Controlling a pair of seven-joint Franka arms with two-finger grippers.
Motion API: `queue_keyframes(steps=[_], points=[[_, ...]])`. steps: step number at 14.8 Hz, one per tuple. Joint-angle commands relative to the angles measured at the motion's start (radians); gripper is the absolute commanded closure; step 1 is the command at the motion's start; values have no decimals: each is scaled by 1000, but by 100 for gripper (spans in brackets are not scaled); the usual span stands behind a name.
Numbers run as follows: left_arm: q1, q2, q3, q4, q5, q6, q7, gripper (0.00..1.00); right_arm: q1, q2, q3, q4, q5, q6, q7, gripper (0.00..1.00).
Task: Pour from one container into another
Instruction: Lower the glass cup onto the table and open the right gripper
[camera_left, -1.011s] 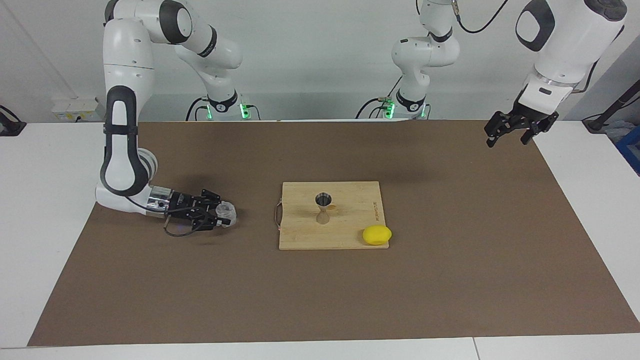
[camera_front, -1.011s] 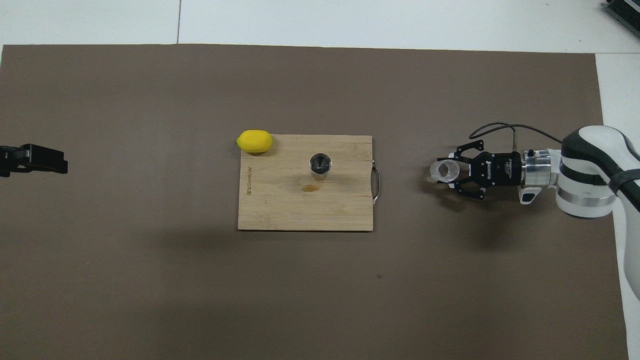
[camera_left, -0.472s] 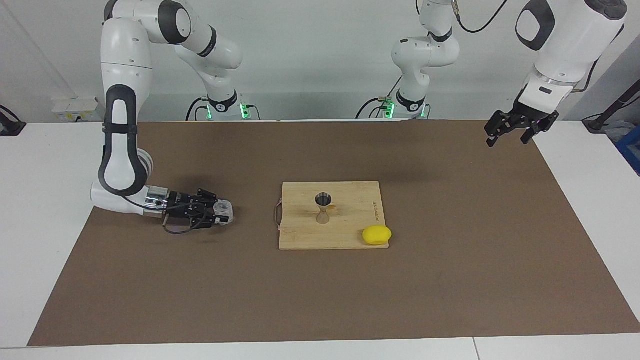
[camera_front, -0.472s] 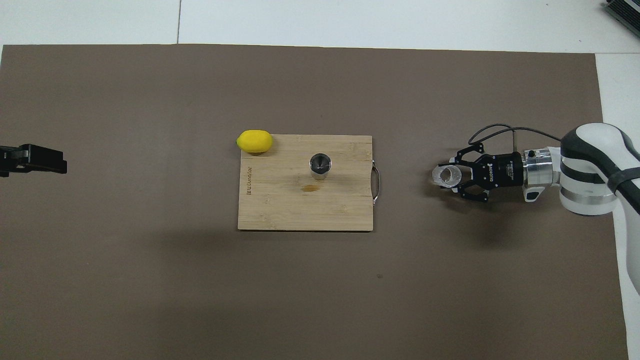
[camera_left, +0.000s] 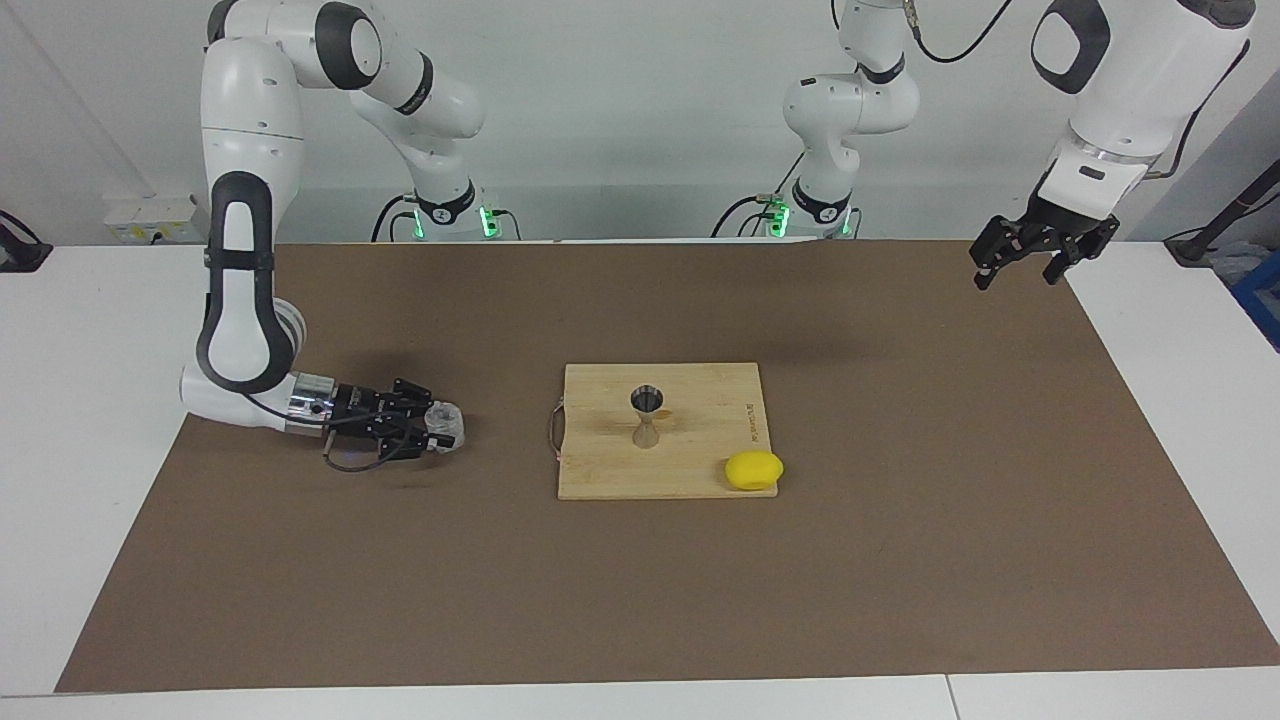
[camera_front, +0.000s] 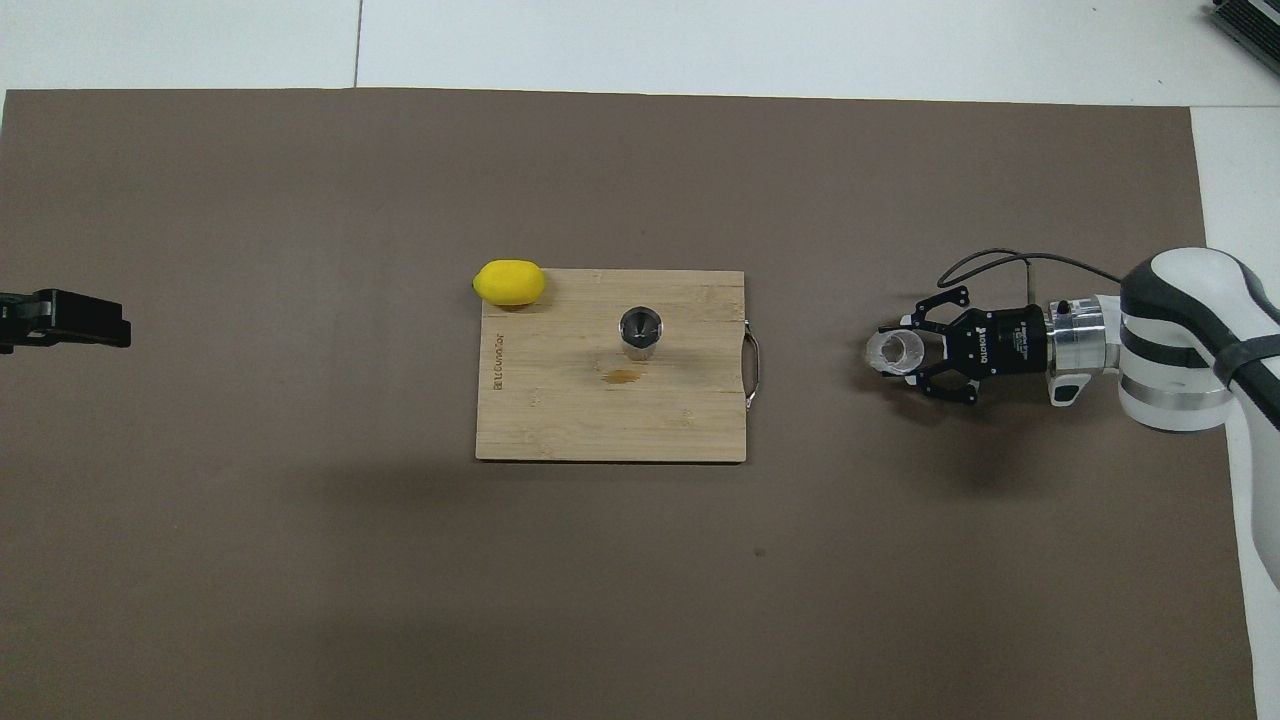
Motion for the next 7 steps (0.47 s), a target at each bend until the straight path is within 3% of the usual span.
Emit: queue_keyframes(steps=[1, 4, 5, 6, 7], points=[[-1, -9, 0, 3, 9, -16, -9, 0, -9, 9, 10, 5, -16, 17, 12, 100], [-2, -9, 0, 6, 9, -19, -11, 0, -3, 23, 10, 5, -30, 29, 7, 100], [-2, -9, 0, 8, 9, -19, -11, 0, -3, 23, 10, 5, -33, 29, 6, 79], [-5, -9, 2, 8, 9, -19, -13, 0, 0, 23, 10, 5, -35, 31, 16, 28], [-6, -9, 0, 8, 9, -21, -13, 0, 4, 23, 10, 7, -36, 28, 15, 0]])
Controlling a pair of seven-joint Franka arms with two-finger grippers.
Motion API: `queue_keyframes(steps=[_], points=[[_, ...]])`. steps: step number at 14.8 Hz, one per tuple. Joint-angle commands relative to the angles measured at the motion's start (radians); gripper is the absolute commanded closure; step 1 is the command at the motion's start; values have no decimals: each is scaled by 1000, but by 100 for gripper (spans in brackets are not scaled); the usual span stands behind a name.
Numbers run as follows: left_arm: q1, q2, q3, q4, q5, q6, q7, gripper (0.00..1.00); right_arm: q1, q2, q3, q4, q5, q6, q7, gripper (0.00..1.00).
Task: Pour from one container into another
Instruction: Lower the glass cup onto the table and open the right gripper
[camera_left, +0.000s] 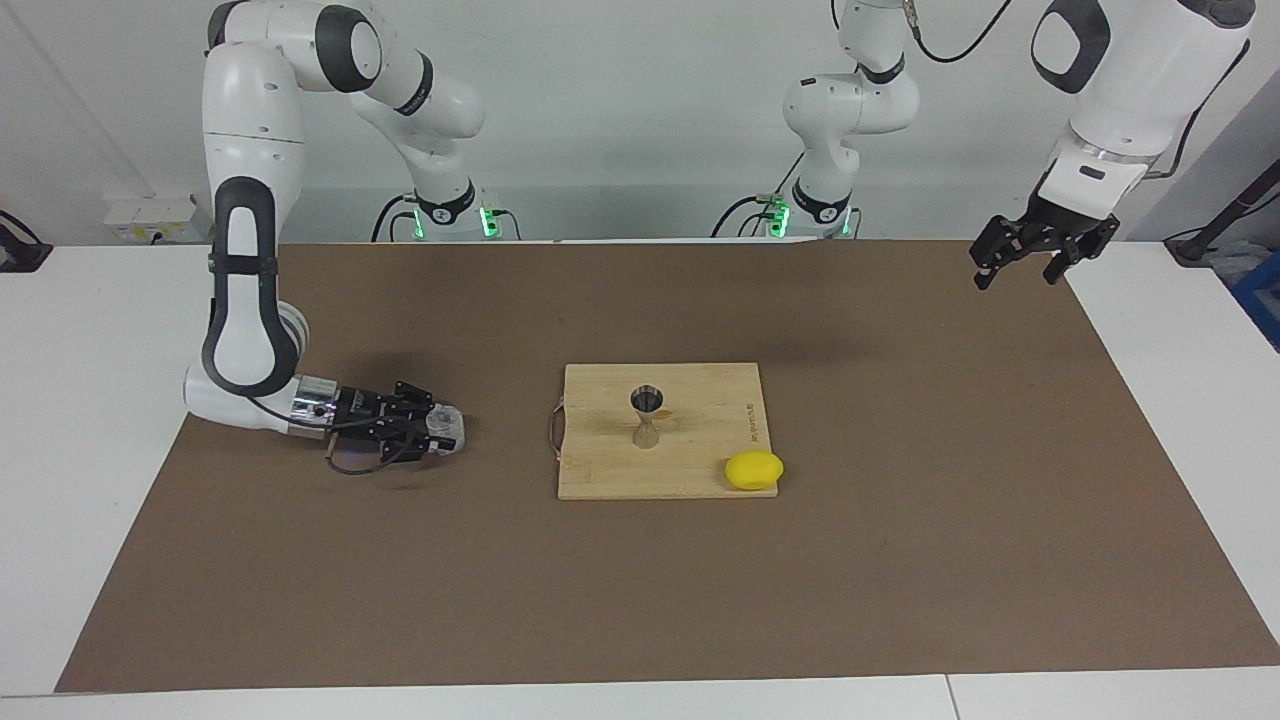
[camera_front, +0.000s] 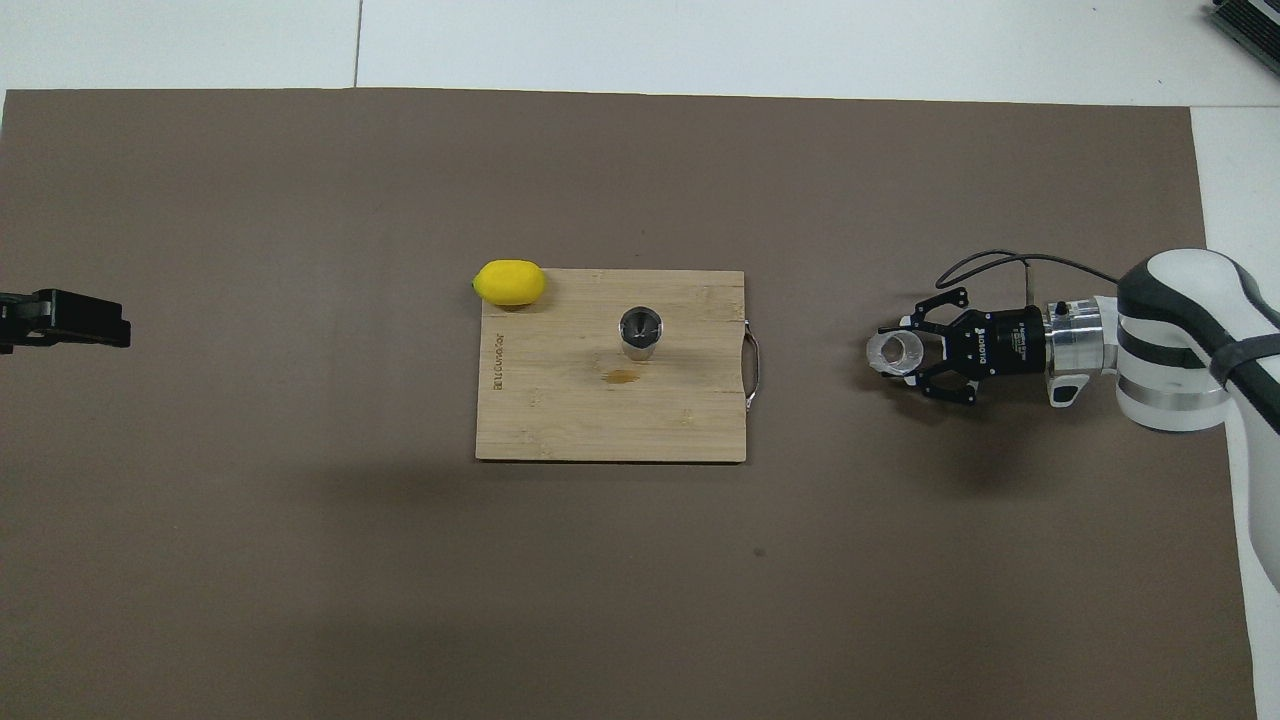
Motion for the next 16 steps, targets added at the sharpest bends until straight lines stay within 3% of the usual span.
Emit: queue_keyframes(steps=[1, 6, 9, 13, 16], points=[[-7, -8, 0, 8, 9, -21, -14, 0, 2, 11, 10, 16, -32, -1, 13, 0], [-10, -8, 0, 10, 9, -22, -14, 0, 2, -39, 8, 44, -138, -24, 44, 0], [-10, -8, 0, 10, 9, -22, -14, 0, 3, -123, 5, 53, -219, -27, 93, 0], [-10, -8, 0, 10, 9, -19, -13, 0, 42, -254, 5, 62, -423, 21, 119, 0], [-12, -8, 0, 10, 9, -18, -14, 0, 60, -298, 11, 108, -622, 31, 99, 0]])
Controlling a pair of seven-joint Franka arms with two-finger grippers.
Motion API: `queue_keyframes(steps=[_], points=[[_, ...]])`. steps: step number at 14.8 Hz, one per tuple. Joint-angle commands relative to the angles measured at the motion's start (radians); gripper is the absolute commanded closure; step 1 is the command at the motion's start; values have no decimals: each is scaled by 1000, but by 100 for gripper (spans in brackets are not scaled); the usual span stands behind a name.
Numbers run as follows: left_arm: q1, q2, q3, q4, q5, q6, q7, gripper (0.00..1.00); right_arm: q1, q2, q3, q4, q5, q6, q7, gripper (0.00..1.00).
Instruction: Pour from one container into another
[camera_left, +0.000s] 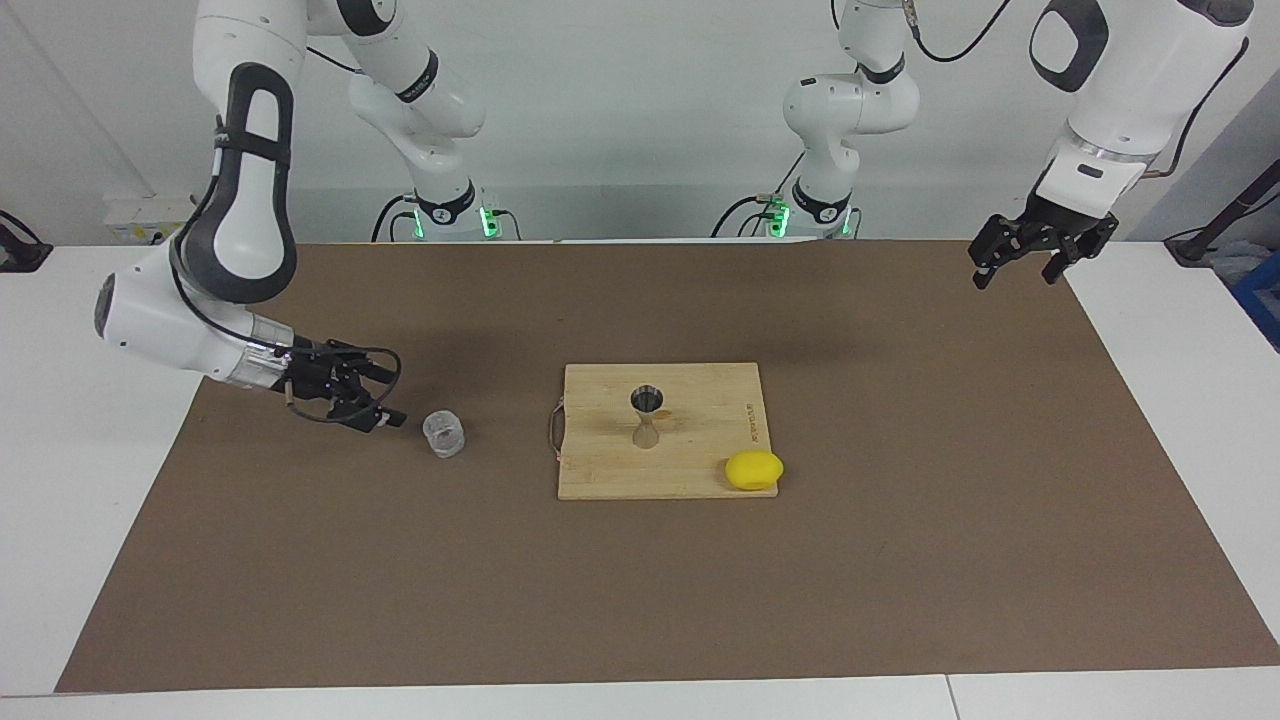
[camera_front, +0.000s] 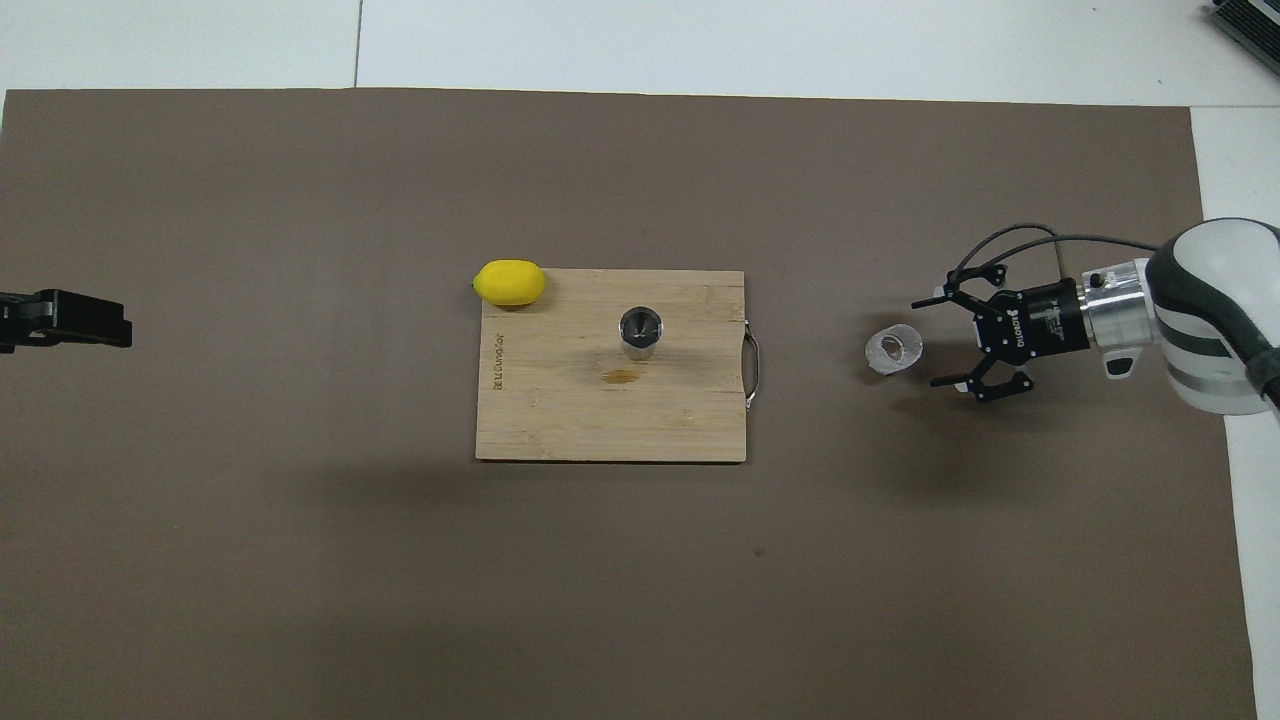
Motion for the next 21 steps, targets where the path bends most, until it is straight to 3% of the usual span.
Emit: queue_keyframes(steps=[1, 4, 11, 16, 18, 21], points=[[-11, -8, 4, 10, 9, -18, -14, 0, 21, -49, 7, 20, -147, 24, -18, 0], [-11, -8, 4, 8, 9, -19, -13, 0, 68, -89, 7, 59, -213, 63, -28, 0], [-11, -8, 4, 8, 9, -18, -14, 0, 190, -156, 8, 100, -577, 107, -121, 0], [-11, -8, 4, 8, 9, -18, -14, 0, 237, -244, -21, 100, -623, 32, -311, 0], [-11, -8, 4, 8, 9, -18, -14, 0, 356, -291, -177, 102, -624, -38, -380, 0], [-11, -8, 4, 8, 9, -18, -14, 0, 297, -339, -158, 93, -621, -123, -541, 0]])
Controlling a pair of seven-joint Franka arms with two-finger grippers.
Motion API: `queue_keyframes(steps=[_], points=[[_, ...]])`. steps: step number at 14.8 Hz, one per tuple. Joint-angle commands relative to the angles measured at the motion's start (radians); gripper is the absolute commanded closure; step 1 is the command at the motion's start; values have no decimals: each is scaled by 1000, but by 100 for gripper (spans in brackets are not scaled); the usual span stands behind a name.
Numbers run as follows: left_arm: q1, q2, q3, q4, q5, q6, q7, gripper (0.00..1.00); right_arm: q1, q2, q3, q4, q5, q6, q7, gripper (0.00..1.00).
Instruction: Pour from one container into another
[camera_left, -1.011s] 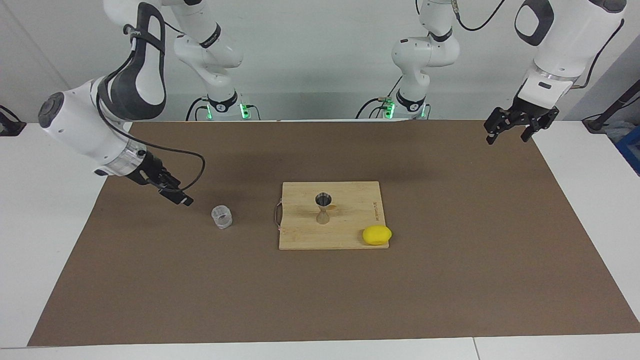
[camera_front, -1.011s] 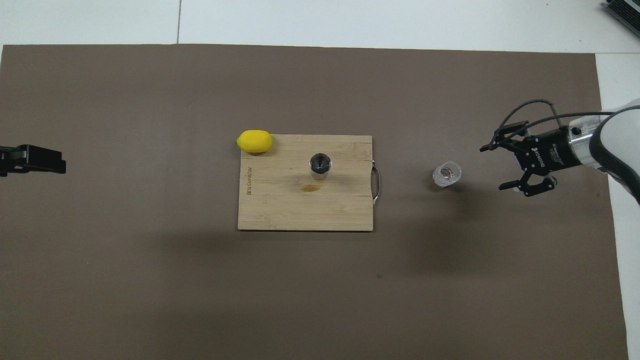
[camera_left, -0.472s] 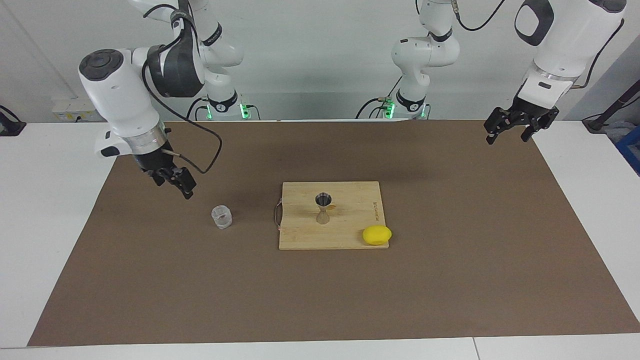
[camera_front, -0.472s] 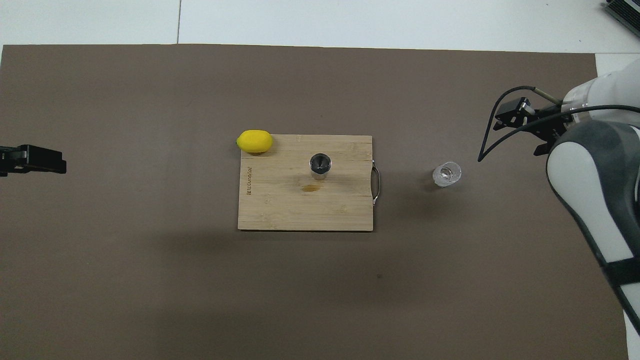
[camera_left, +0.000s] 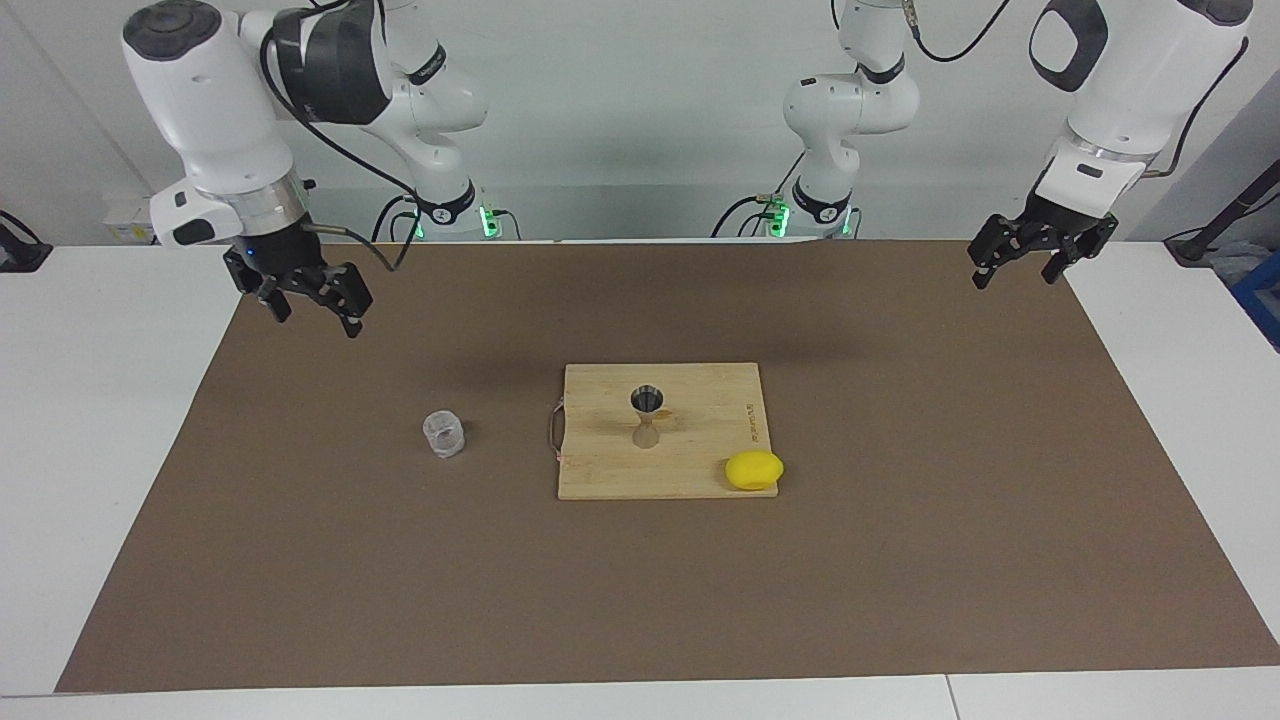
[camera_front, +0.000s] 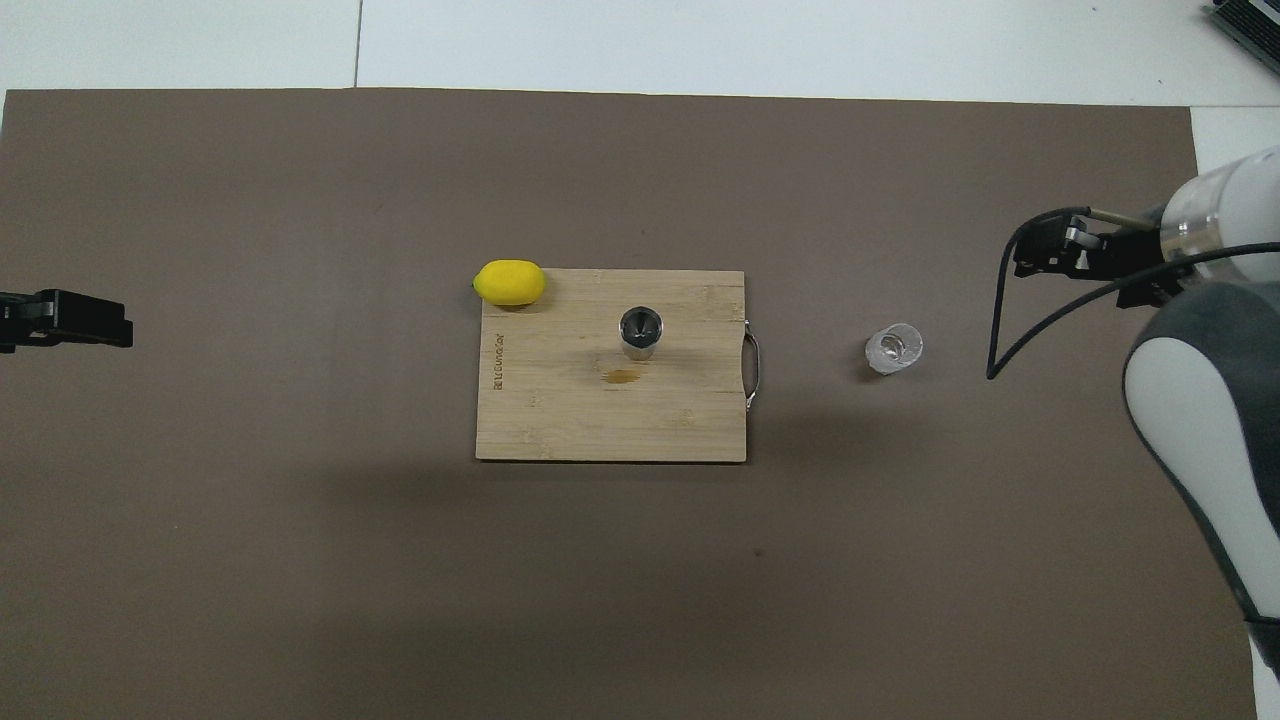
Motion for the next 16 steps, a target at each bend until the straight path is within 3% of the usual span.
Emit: queue_keyframes(steps=[1, 5, 9, 12, 16], points=[[-11, -7, 5, 8, 9, -18, -14, 0, -29, -37, 12, -14, -18, -56, -128, 0], [-11, -7, 5, 8, 9, -18, -14, 0, -19, 10, 21, 139, -1, -200, -64, 0], [-11, -7, 5, 8, 9, -12, -14, 0, -19, -11, 21, 129, 5, -241, -56, 0], [-5, -6, 5, 8, 9, 1, -14, 0, -33, -14, 15, 132, 77, -260, -57, 0], [-3, -3, 6, 13, 8, 16, -16, 0, -22, -16, 17, 128, 35, -231, -82, 0]])
